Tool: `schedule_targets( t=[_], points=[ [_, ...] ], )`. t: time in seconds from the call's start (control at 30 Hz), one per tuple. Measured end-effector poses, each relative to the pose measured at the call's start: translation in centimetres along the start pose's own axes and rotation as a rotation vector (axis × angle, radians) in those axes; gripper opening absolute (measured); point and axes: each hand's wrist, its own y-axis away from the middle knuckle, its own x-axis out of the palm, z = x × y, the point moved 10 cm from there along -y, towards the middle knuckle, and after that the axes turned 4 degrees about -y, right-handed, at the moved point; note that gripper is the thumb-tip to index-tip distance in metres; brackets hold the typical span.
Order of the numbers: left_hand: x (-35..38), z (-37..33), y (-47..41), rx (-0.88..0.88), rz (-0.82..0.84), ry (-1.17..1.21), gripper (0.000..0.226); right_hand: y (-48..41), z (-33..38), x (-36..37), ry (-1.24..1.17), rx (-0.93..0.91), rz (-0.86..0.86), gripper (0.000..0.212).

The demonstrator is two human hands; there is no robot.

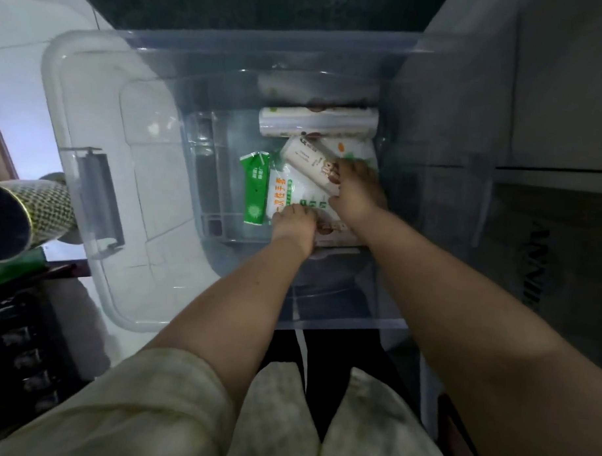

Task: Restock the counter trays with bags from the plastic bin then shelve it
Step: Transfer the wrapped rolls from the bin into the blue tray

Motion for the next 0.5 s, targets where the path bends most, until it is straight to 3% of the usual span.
schedule_targets(
  t=[0.23, 0.5],
  points=[
    [-6.6, 2.2, 4.8, 0.112, -0.09, -0.09, 0.049, 6.2, 2.2, -9.0, -0.288, -0.073, -0.22, 0.056],
    [-22.6, 8.1, 15.6, 0.138, -0.441, 0.049, 0.06, 17.9, 8.6, -23.5, -0.051, -0.21, -0.57, 0.063]
  ],
)
